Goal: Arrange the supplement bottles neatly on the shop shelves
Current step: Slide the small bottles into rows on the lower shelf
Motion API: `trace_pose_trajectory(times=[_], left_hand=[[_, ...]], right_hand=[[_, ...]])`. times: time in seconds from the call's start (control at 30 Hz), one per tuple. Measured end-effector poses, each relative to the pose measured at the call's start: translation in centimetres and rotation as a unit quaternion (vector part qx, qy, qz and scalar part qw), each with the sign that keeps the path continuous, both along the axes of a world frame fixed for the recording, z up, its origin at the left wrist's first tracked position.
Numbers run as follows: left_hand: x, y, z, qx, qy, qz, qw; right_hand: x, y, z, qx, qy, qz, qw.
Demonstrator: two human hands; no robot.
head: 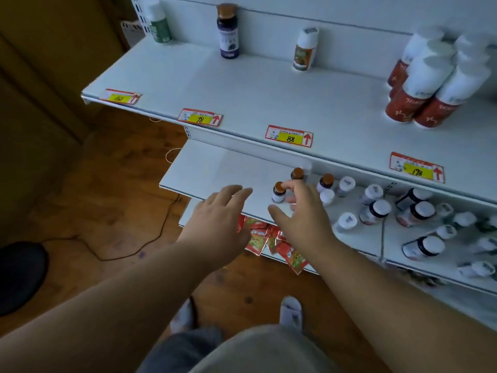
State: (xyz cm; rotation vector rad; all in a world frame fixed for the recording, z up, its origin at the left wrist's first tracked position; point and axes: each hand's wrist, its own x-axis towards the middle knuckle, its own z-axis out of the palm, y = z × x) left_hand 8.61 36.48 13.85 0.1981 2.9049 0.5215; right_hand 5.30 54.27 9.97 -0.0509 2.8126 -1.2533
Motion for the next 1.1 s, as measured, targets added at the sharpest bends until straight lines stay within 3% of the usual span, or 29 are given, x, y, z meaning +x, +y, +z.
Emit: trace_pose_trajectory(times=[0.13,0.33,0.47,0.63,0.87,1.0,1.1], left_hand=[[-4.4,-4.6,-1.3,-0.004,0.017,-0.030,0.999],[-9.4,-9.9,-6.0,0.017,0.003,-0.180,0.983],[-12.3,-12.3,-10.6,0.048,-0.018,-0.178,0.983],[-15.6,-12.7,-18.5,0.061,-0.032,-0.210,0.975],[-22.7,-7.9,-31.5,0.111,-0.007,-0.221,0.969],[-25.6,-5.3,-35.8,0.161,0.004,-0.229,0.960],[-27.3,-5.1,-38.3,0.156,0.018,-0.236,0.959]], right_hand=[[-3.2,-4.7,-0.9,0.000,0.002,-0.040,0.999],[-2.9,-9.7,-6.3,0.006,-0.017,-0.245,0.969],[-4.9,-12.4,-9.9,0.012,-0.033,-0.280,0.959],[-7.1,-13.0,-18.6,0.002,-0.043,-0.311,0.949],[-12.5,-10.8,-31.6,0.009,0.033,-0.329,0.944],[-16.1,-9.2,-36.6,0.041,0.107,-0.376,0.919],[-18.6,-9.1,-38.8,0.007,0.144,-0.396,0.907]])
